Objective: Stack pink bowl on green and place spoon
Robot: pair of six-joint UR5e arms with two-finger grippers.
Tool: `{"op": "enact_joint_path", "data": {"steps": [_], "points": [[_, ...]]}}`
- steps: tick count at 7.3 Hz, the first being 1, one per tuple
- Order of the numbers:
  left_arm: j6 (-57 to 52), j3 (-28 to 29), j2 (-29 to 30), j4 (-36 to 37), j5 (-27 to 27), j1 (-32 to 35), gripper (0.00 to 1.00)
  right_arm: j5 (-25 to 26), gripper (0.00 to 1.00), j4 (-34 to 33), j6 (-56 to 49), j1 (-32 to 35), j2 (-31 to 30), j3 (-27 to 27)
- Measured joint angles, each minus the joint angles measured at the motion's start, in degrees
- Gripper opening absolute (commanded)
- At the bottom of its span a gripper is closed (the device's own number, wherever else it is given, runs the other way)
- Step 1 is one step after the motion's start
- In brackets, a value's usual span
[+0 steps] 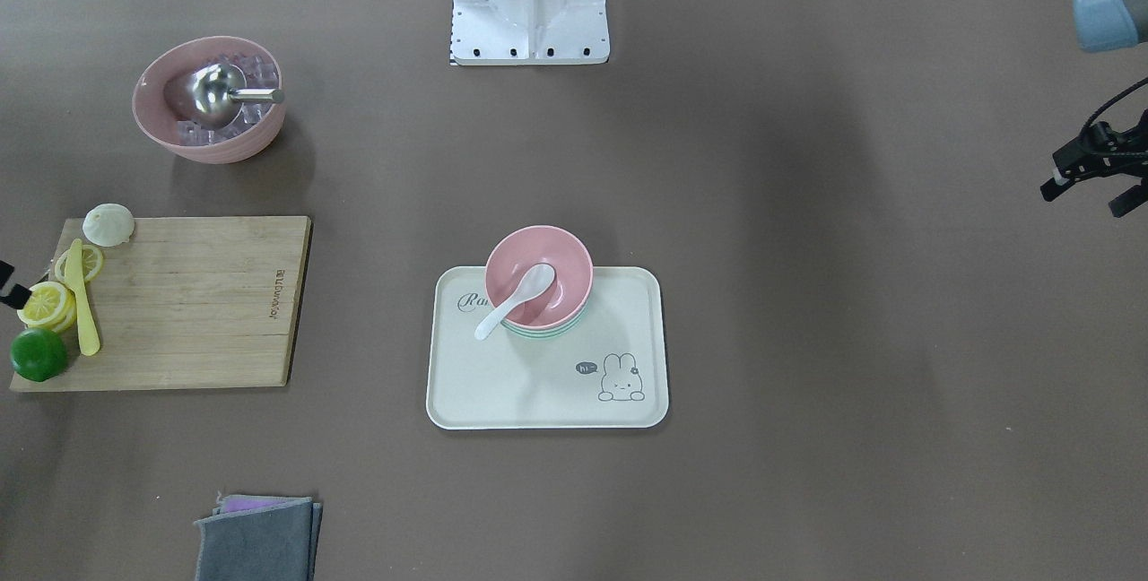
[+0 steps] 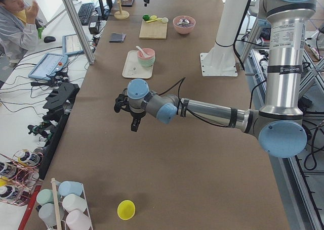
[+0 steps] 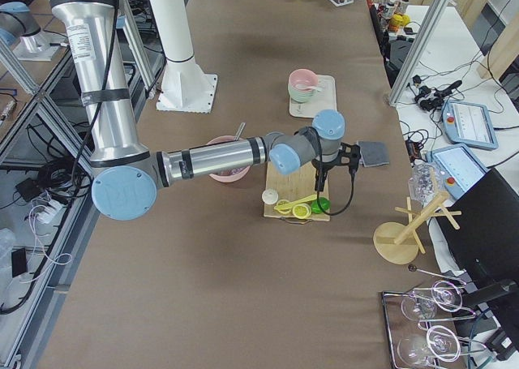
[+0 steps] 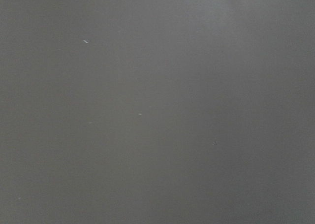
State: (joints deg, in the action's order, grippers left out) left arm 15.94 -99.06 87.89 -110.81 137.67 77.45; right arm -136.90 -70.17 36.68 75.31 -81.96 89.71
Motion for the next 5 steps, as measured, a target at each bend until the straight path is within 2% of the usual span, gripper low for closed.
{"op": "enact_joint_path", "data": {"steps": [3, 5], "points": [[-6.5, 0.7, -5.3, 0.0, -5.0, 1.0, 0.98, 0.2, 1.00, -0.1, -23.5, 6.9, -2.2, -8.0], [-6.3, 1.1, -6.3, -0.1, -5.6, 1.0, 0.98, 0.2, 1.00, -0.1, -30.2, 9.4, -2.1, -11.1]]}}
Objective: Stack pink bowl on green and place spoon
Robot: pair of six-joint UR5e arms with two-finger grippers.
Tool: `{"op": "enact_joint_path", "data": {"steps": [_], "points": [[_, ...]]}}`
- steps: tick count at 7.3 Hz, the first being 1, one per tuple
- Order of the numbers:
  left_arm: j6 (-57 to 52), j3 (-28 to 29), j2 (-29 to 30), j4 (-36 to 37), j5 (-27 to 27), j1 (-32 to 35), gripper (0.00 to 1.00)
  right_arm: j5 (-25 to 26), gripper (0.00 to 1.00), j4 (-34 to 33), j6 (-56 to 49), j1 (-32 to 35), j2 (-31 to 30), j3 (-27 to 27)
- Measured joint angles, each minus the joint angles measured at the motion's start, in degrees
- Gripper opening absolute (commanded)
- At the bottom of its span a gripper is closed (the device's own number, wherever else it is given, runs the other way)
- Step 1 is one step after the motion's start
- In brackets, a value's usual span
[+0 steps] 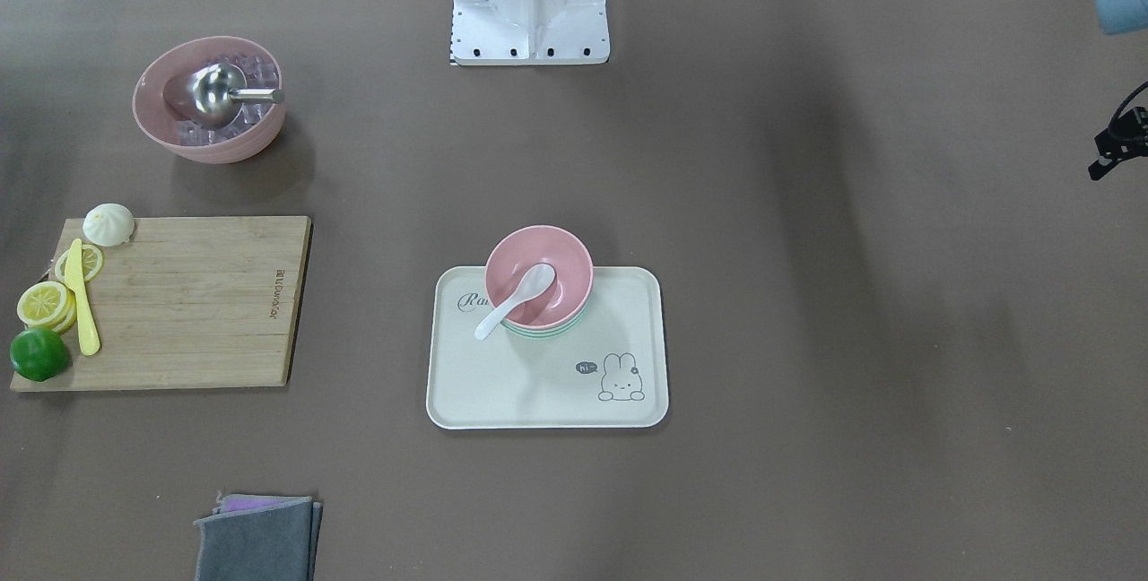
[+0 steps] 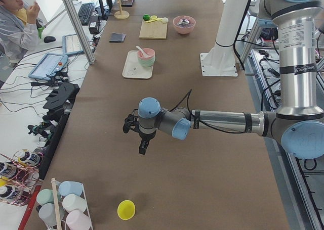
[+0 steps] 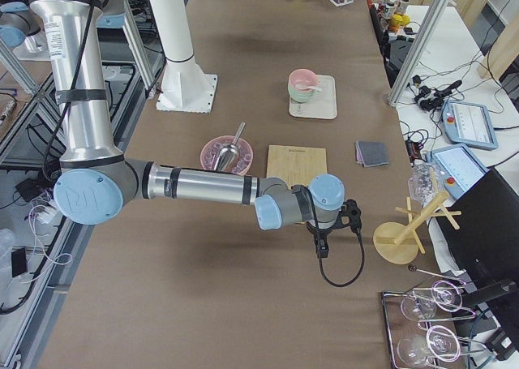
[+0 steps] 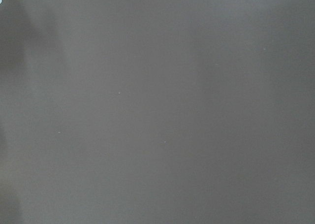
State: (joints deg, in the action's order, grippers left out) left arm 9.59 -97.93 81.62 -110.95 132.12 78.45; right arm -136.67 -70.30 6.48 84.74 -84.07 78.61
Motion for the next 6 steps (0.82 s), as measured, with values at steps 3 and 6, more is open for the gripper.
{"op": "enact_joint_path", "data": {"steps": [3, 6], "points": [[2.7, 0.4, 0.2, 0.1, 0.3, 0.0, 0.98, -0.1, 1.00, -2.3, -2.5, 0.8, 0.6, -0.7], [5.7, 0.4, 0.2, -0.2, 0.6, -0.1, 0.98, 0.2, 1.00, -3.6, -3.5, 0.1, 1.5, -0.9]]}}
